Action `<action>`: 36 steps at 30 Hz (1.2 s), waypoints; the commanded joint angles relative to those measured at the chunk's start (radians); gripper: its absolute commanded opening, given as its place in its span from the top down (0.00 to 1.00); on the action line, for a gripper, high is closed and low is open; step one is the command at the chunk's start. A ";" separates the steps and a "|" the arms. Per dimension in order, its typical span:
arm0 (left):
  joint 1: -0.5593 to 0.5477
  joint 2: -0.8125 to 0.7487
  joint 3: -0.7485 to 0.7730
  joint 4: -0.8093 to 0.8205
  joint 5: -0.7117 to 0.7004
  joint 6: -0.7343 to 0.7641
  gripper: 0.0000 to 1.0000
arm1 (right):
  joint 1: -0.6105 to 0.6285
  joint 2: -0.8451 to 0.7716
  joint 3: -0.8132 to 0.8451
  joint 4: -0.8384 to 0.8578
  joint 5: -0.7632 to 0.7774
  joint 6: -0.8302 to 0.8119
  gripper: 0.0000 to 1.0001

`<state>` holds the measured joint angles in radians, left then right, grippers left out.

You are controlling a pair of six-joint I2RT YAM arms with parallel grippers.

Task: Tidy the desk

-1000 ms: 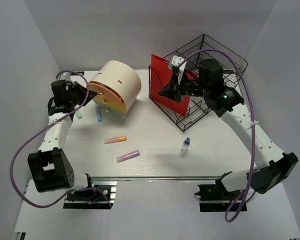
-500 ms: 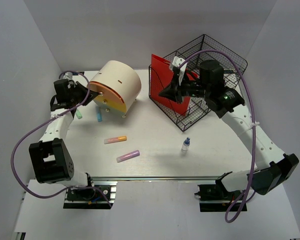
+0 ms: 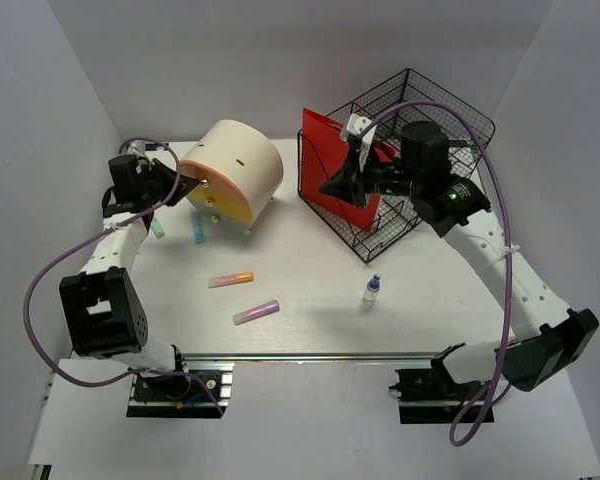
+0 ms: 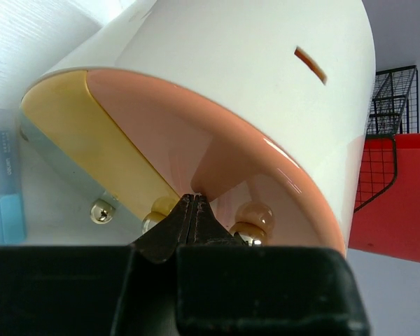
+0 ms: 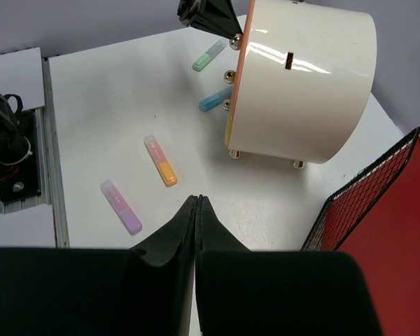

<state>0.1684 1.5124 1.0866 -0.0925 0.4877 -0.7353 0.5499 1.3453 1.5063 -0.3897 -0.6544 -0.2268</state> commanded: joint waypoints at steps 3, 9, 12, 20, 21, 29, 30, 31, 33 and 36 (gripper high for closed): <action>-0.003 0.005 0.047 0.045 0.040 -0.007 0.95 | -0.007 -0.034 -0.008 0.035 -0.011 0.007 1.00; -0.003 -0.069 -0.022 0.013 -0.004 0.013 0.84 | -0.007 -0.044 -0.020 0.035 -0.013 0.004 1.00; 0.010 -0.127 -0.076 -0.018 -0.046 0.025 0.63 | -0.008 -0.052 -0.037 0.034 -0.017 0.001 1.00; 0.019 -0.225 -0.154 -0.067 -0.090 0.040 0.41 | -0.007 -0.098 -0.130 0.070 -0.022 0.015 0.87; 0.019 -0.233 -0.160 -0.066 -0.087 0.039 0.41 | -0.008 -0.106 -0.153 0.075 -0.025 0.018 0.83; 0.019 -0.202 -0.249 0.009 -0.015 -0.007 0.32 | -0.008 -0.143 -0.267 0.172 -0.083 0.046 0.56; 0.019 -0.196 -0.252 0.023 0.003 -0.012 0.32 | -0.008 -0.147 -0.280 0.187 -0.096 0.043 0.56; 0.019 -0.186 -0.260 0.054 0.011 -0.030 0.32 | -0.010 -0.149 -0.287 0.189 -0.108 0.034 0.59; 0.019 -0.173 -0.271 0.085 0.023 -0.050 0.32 | -0.008 -0.158 -0.294 0.181 -0.132 -0.002 0.63; 0.019 -0.143 -0.269 0.152 0.034 -0.081 0.33 | -0.008 -0.172 -0.314 0.166 -0.149 -0.035 0.80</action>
<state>0.1841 1.3666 0.8227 -0.0425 0.4831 -0.7780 0.5434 1.2140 1.2060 -0.2634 -0.7506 -0.2230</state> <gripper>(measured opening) 0.675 0.235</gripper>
